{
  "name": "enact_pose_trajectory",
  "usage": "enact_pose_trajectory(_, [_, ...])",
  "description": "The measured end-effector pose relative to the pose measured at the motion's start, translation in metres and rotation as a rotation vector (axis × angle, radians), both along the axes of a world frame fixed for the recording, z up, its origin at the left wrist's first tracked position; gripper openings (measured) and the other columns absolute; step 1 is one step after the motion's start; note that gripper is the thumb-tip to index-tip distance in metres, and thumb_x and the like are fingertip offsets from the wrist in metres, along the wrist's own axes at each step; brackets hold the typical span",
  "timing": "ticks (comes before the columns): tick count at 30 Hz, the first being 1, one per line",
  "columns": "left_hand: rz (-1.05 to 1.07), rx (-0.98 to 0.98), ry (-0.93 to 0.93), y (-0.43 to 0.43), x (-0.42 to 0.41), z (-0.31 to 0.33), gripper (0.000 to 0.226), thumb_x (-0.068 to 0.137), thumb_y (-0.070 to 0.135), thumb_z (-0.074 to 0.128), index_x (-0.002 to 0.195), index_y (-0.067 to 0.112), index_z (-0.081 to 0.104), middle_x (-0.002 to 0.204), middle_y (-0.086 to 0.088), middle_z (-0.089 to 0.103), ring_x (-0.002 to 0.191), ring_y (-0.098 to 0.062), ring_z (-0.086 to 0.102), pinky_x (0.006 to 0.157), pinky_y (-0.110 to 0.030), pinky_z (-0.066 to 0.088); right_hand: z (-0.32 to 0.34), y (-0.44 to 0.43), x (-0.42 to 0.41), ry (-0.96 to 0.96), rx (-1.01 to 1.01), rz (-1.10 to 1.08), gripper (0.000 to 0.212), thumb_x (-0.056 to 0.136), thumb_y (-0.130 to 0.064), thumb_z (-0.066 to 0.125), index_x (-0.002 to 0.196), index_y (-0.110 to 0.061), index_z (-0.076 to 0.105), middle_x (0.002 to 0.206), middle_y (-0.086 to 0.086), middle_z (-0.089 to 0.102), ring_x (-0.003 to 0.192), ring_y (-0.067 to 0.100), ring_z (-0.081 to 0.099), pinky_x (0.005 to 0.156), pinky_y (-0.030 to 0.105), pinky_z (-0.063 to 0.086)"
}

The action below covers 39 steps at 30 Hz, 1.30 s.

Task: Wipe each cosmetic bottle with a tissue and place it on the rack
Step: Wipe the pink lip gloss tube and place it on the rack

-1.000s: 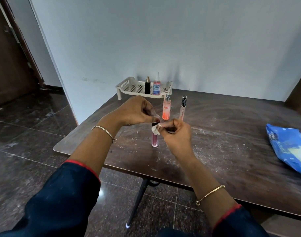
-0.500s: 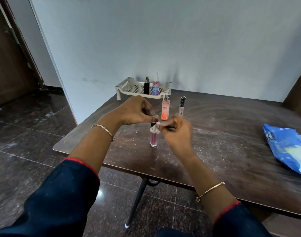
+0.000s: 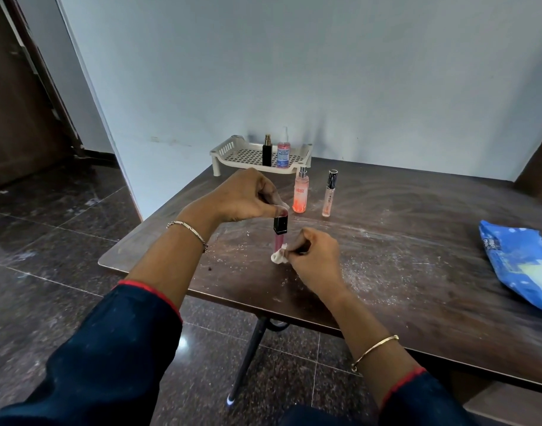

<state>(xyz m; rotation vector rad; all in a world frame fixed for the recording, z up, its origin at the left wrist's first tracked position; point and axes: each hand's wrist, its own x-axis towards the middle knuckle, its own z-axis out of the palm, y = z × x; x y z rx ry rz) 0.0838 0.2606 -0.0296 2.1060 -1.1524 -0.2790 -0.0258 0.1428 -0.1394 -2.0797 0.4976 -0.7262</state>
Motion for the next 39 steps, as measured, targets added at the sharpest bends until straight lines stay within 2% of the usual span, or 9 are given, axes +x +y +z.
enact_pose_trajectory(5, [-0.009,-0.019,0.027,0.000,0.001,-0.001,0.018,0.075,0.019,0.080,0.085,0.005,0.075,0.089,-0.003,0.076,0.087,-0.010,0.071,0.090,-0.030,0.055,0.028,0.002,0.003,-0.222,0.237,0.007,0.022,0.070,0.001,0.079,0.066,-0.012,0.062,0.069,-0.001,0.067,0.064,0.003,0.065,0.063,0.013,0.052])
enact_pose_trajectory(10, [0.002,-0.017,-0.005,0.001,-0.002,-0.001,0.008,0.075,0.021,0.079,0.077,0.015,0.074,0.083,0.000,0.075,0.082,-0.008,0.070,0.085,-0.027,0.055,0.027,0.000,0.000,-0.198,0.307,0.035,0.028,0.070,0.004,0.079,0.063,-0.014,0.057,0.067,0.003,0.064,0.062,0.010,0.062,0.062,0.016,0.053])
enact_pose_trajectory(16, [-0.004,-0.023,0.008,0.002,-0.002,0.000,0.007,0.075,0.020,0.079,0.073,0.018,0.072,0.089,-0.004,0.076,0.088,-0.011,0.070,0.090,-0.032,0.055,0.029,0.001,0.001,-0.175,0.315,0.013,0.029,0.071,0.002,0.079,0.064,-0.014,0.056,0.067,0.001,0.063,0.062,0.010,0.062,0.059,0.013,0.051])
enact_pose_trajectory(20, [-0.004,-0.025,0.009,0.001,-0.002,-0.001,0.007,0.075,0.019,0.079,0.073,0.016,0.073,0.087,-0.002,0.076,0.085,-0.006,0.070,0.085,-0.025,0.055,0.024,0.004,0.002,-0.190,0.271,-0.020,0.026,0.070,-0.002,0.080,0.064,-0.017,0.060,0.067,-0.002,0.066,0.066,0.014,0.067,0.068,0.029,0.058])
enact_pose_trajectory(22, [-0.014,-0.026,0.014,0.002,-0.002,-0.001,0.007,0.076,0.018,0.079,0.077,0.012,0.075,0.089,-0.001,0.076,0.085,-0.003,0.070,0.083,-0.021,0.053,0.024,0.007,0.001,-0.187,0.237,-0.028,0.023,0.070,-0.003,0.080,0.065,-0.015,0.061,0.066,-0.004,0.066,0.065,0.014,0.067,0.068,0.031,0.059])
enact_pose_trajectory(29, [-0.011,-0.013,0.008,0.000,-0.001,0.000,0.008,0.076,0.018,0.078,0.077,0.012,0.074,0.090,-0.003,0.076,0.088,-0.008,0.070,0.090,-0.032,0.054,0.027,0.001,0.001,-0.185,0.218,-0.014,0.024,0.070,0.000,0.079,0.064,-0.014,0.061,0.069,0.005,0.067,0.067,0.018,0.068,0.066,0.026,0.058])
enact_pose_trajectory(34, [-0.008,-0.026,0.005,0.001,-0.001,0.000,0.007,0.076,0.018,0.079,0.072,0.018,0.073,0.091,-0.003,0.076,0.089,-0.009,0.070,0.091,-0.033,0.054,0.027,-0.001,0.002,-0.171,0.207,-0.029,0.027,0.070,0.003,0.076,0.063,-0.017,0.059,0.066,-0.002,0.064,0.061,0.009,0.062,0.065,0.022,0.056])
enact_pose_trajectory(39, [-0.004,-0.022,0.025,0.000,-0.001,-0.002,0.011,0.075,0.018,0.079,0.080,0.009,0.075,0.092,-0.002,0.076,0.089,-0.008,0.070,0.091,-0.033,0.054,0.030,-0.005,0.000,-0.167,0.181,-0.126,0.030,0.071,-0.001,0.078,0.062,-0.021,0.058,0.064,-0.009,0.063,0.057,0.001,0.060,0.058,0.011,0.049])
